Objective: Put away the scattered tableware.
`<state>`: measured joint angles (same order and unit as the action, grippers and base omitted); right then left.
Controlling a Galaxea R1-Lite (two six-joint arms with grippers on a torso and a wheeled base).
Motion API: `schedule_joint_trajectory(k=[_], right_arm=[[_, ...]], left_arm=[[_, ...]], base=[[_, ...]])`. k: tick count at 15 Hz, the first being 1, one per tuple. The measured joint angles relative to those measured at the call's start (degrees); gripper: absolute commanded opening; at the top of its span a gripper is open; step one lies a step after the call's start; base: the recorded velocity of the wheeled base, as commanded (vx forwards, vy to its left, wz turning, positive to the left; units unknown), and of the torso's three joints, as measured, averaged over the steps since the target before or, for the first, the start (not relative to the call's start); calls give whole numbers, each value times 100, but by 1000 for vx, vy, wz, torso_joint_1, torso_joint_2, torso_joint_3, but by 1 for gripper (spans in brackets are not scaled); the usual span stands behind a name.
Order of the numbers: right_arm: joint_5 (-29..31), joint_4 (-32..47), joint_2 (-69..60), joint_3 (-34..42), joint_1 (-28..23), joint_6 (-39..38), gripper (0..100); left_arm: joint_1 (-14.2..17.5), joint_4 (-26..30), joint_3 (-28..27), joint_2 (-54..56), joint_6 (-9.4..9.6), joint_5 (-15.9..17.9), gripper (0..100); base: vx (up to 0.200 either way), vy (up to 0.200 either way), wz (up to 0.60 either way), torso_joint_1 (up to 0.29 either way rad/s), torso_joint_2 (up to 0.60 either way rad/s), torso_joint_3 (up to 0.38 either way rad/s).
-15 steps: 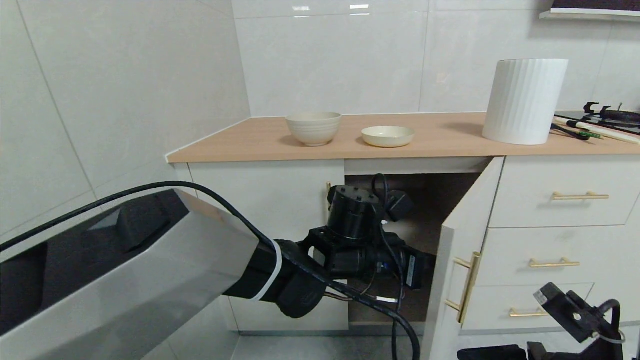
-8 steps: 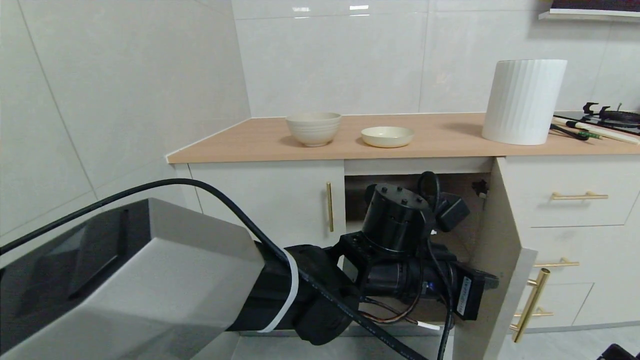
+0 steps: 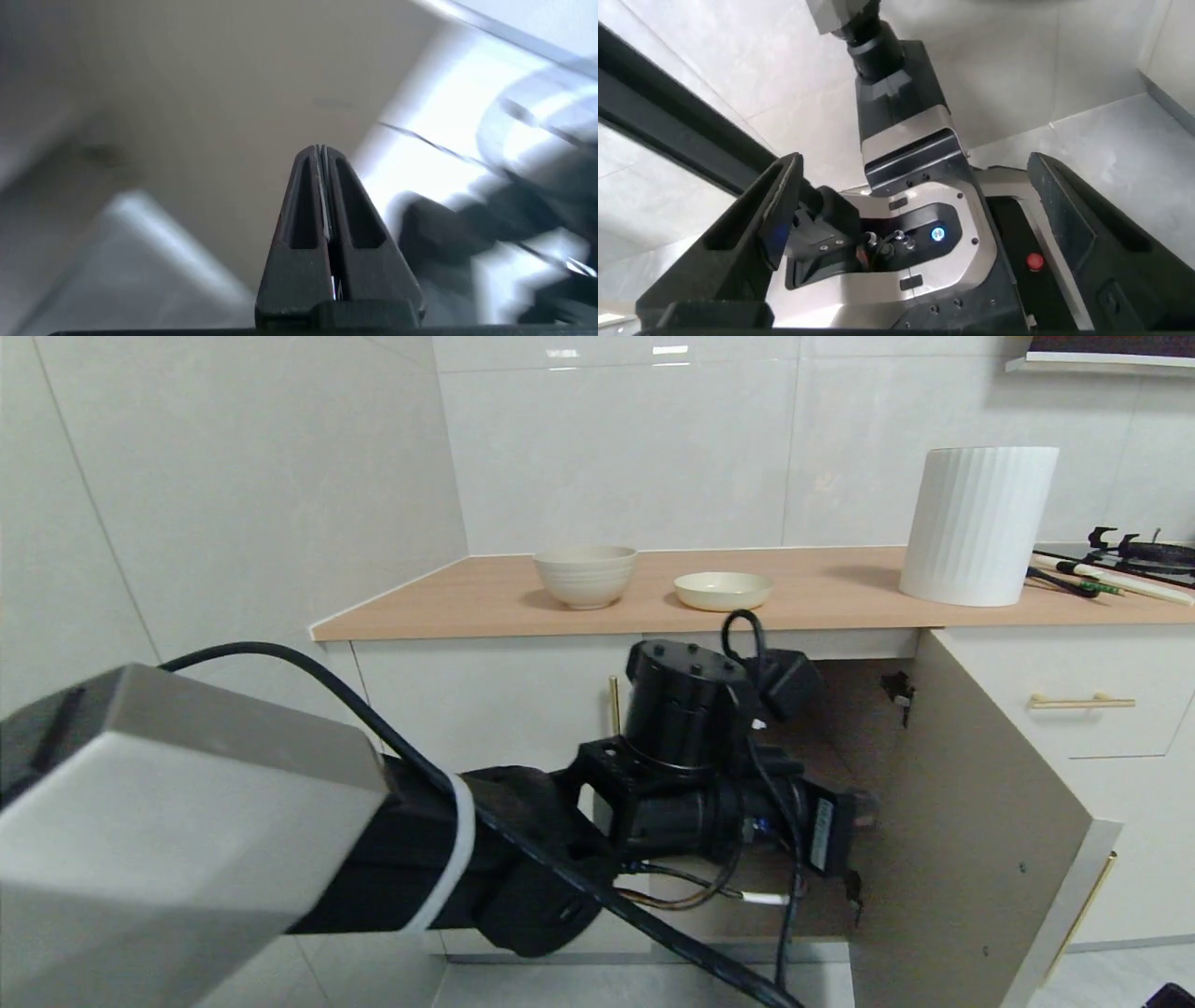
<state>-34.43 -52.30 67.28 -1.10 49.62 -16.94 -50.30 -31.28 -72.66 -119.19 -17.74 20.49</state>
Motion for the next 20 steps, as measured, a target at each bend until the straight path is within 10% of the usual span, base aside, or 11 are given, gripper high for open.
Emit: schedule_joint_trajectory(k=[8, 13, 14, 20], right_arm=[[1488, 464, 1386, -2015, -61, 6, 100], [3044, 1360, 2599, -3903, -375, 17, 100], [3350, 1543, 2825, -4250, -538, 41, 100], [3733, 3172, 3456, -5836, -1150, 364, 100]], left_arm=[[1990, 49, 2181, 2525, 9, -361, 0], [2560, 49, 3132, 3440, 17, -372, 0], [2634, 46, 3223, 3526, 17, -372, 100], [3143, -5, 3477, 4019, 11, -358, 100]], base=[[0, 0, 0, 0, 0, 0], [0, 0, 0, 0, 0, 0], [0, 0, 0, 0, 0, 0], [0, 0, 0, 0, 0, 0]])
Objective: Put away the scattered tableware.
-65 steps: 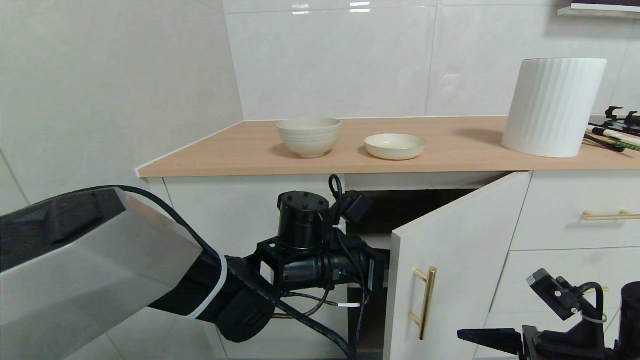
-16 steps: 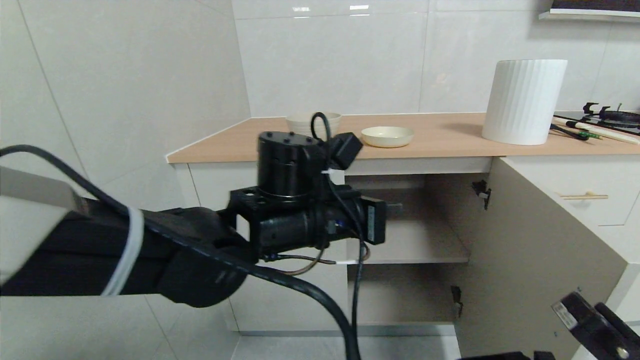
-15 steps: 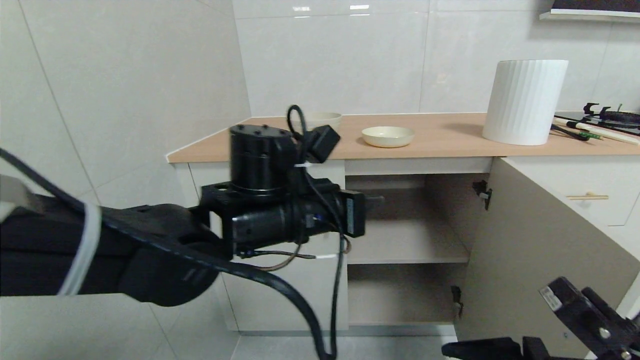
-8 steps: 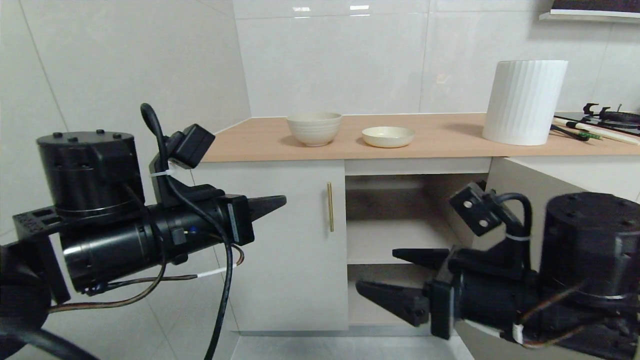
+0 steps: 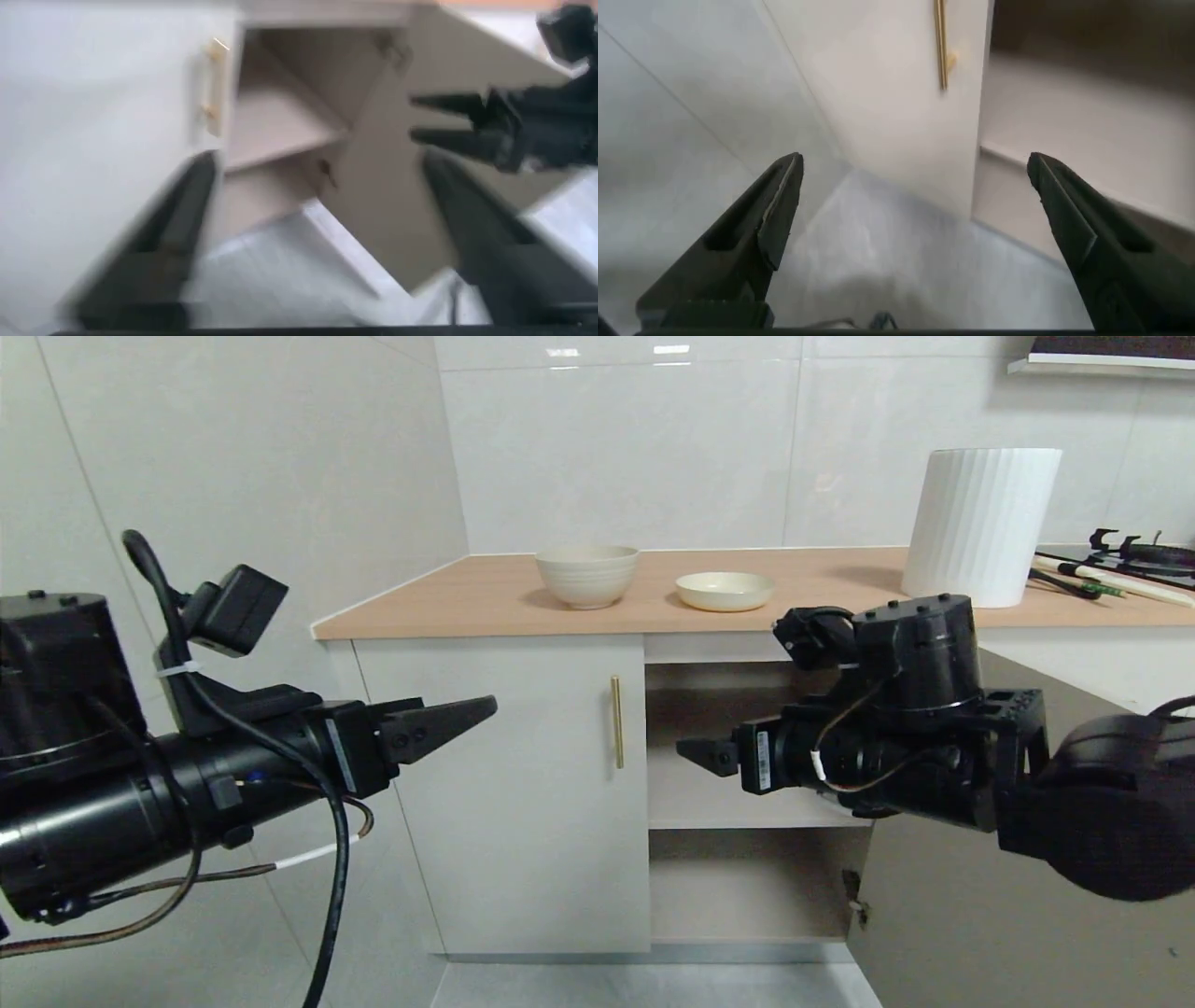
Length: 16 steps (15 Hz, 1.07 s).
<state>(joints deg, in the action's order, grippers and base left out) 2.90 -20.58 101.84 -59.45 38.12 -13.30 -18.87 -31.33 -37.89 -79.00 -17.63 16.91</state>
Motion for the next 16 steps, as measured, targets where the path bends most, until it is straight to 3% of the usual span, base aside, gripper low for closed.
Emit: schedule_joint_trajectory(k=[3, 9, 16], right_arm=[[227, 903, -118, -405, -48, -38, 100], [366, 945, -840, -187, -354, -187, 100], [293, 1435, -1019, -282, -362, -202, 100]], left_arm=[[121, -11, -21, 238, 1, 0, 100], [138, 51, -28, 419, 6, 16, 100], [184, 57, -45, 402, 0, 22, 100]], base=[[0, 0, 0, 0, 0, 0], [0, 0, 0, 0, 0, 0], [200, 0, 0, 2, 1, 1]])
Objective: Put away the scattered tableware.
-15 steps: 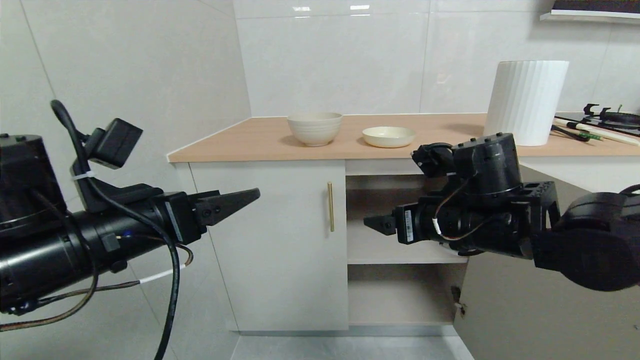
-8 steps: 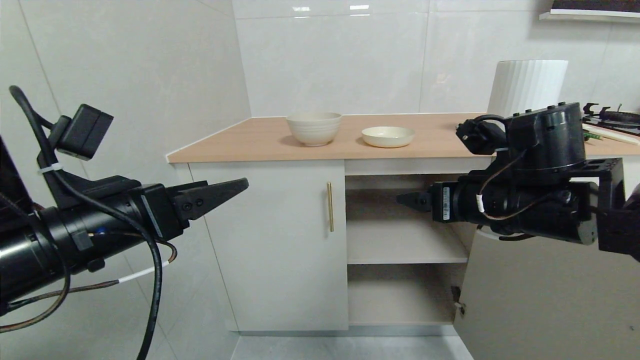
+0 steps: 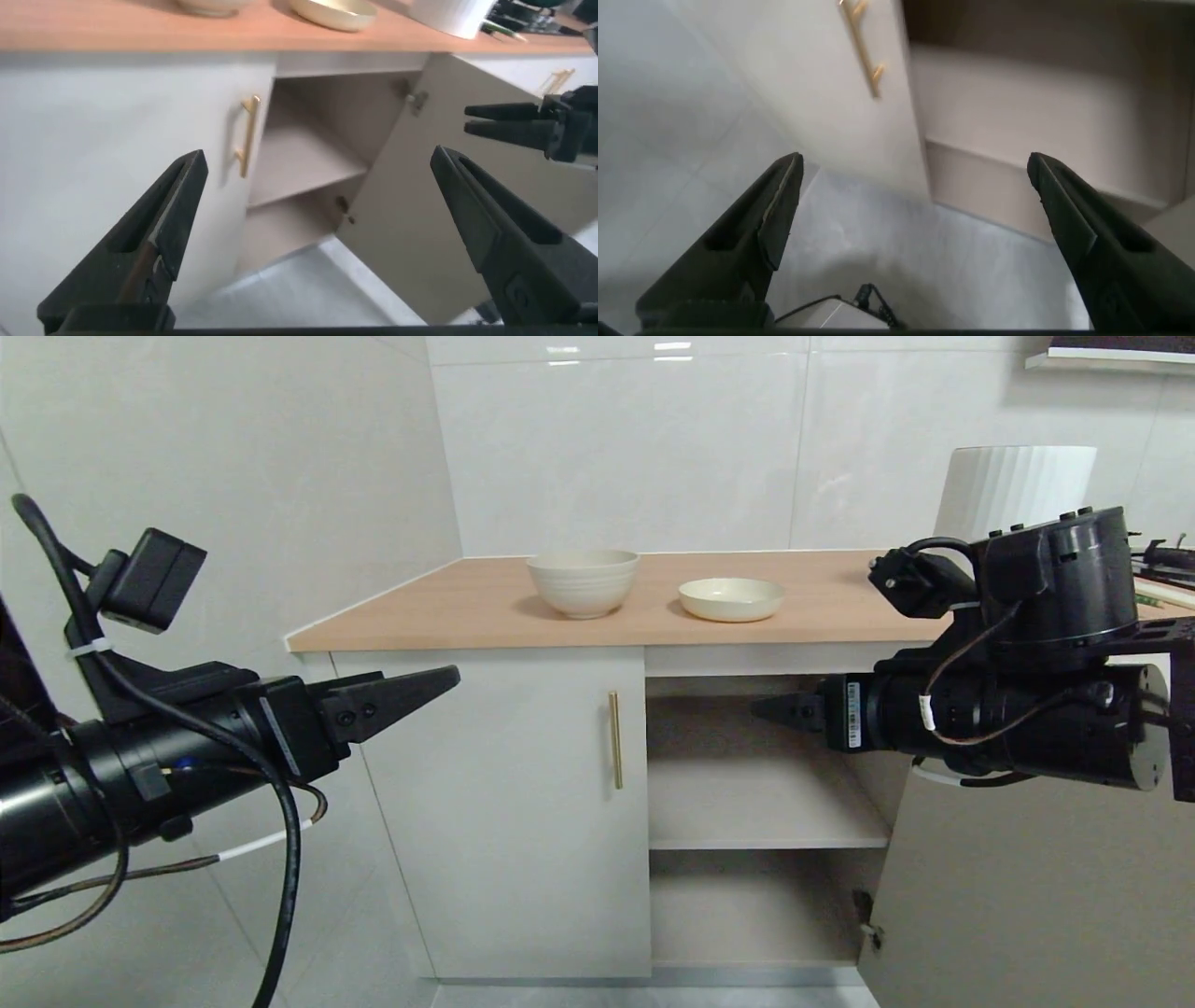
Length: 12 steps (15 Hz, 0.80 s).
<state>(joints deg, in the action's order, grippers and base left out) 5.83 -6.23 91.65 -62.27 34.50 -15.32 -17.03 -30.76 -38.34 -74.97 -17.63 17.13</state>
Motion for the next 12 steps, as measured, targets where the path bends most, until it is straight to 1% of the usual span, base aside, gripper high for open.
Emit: schedule_joint_trajectory(k=[5, 7, 9, 12], right_arm=[[-285, 22, -61, 69, 1, 2, 100], [-450, 16, -113, 139, 4, -5, 100], [-755, -22, -183, 257, -7, 0, 100], [-768, -50, -260, 360, -7, 35, 100]], left_arm=[[6, 2, 11, -33, 0, -6, 100], [6, -4, 20, -38, -5, -6, 100], [11, 0, 22, -38, -10, -5, 100], [6, -4, 30, -27, -11, 6, 100]], base=[[200, 0, 0, 0, 3, 2], [0, 0, 0, 0, 0, 0], [0, 0, 0, 0, 0, 0], [0, 0, 0, 0, 0, 0]])
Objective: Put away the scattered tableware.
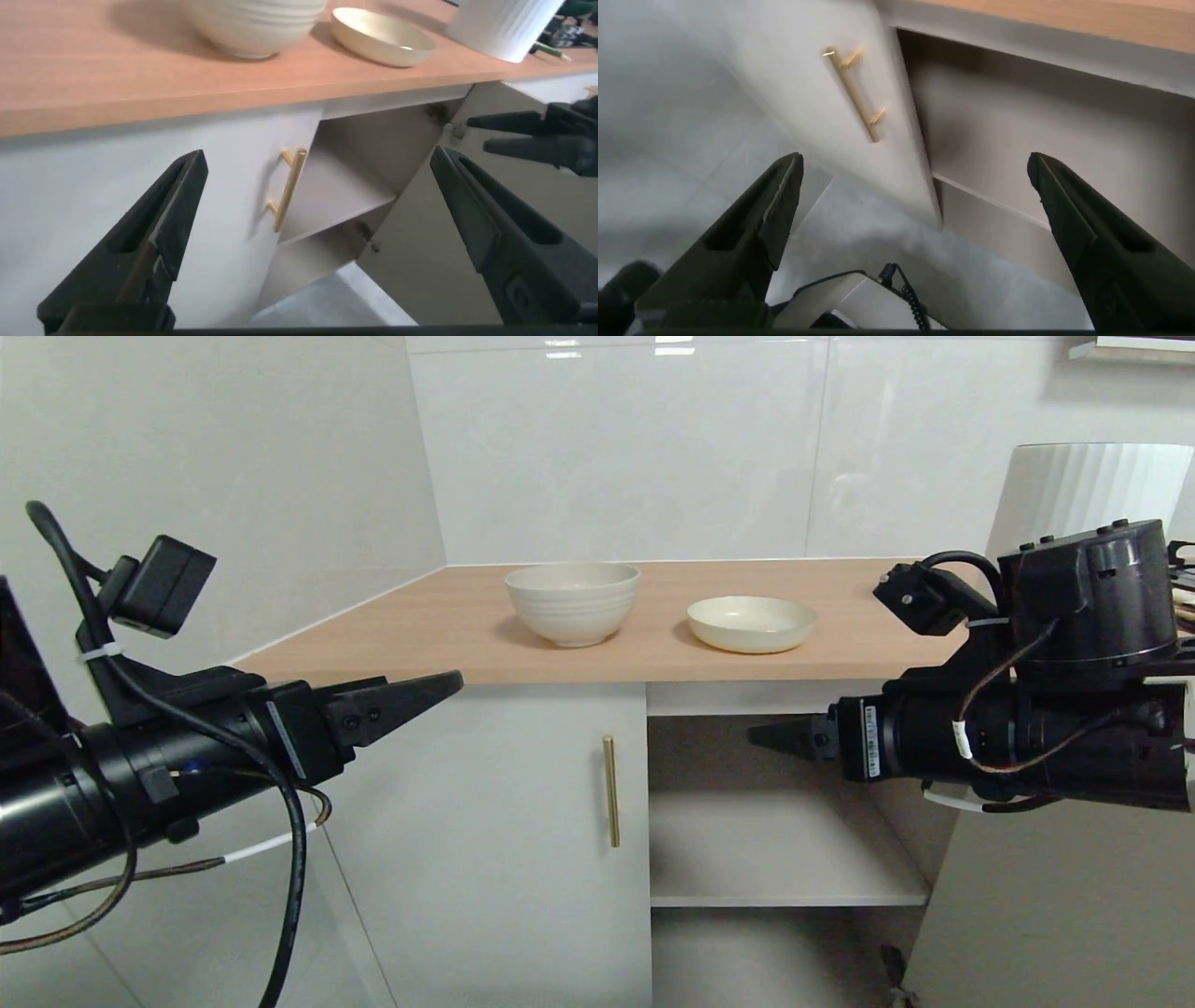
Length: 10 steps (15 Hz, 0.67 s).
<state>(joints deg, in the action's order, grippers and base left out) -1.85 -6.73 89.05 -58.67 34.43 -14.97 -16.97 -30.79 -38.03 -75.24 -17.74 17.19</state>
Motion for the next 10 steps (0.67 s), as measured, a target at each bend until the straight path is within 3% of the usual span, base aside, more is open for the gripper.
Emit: schedule_joint_trajectory(k=[4, 7, 10], right_arm=[[2, 0, -22, 22, 0, 17, 100], [5, -16, -18, 10, -34, 22, 100], [0, -156, 17, 13, -111, 20, 100]], left_arm=[[0, 1, 0, -9, 1, 5, 100], [0, -18, -30, -98, 4, 5, 100], [0, 4, -44, -224, 1, 7, 100]], base=[[0, 0, 0, 5, -25, -13], [0, 0, 0, 51, -242, -233], [0, 0, 0, 160, -489, -294]])
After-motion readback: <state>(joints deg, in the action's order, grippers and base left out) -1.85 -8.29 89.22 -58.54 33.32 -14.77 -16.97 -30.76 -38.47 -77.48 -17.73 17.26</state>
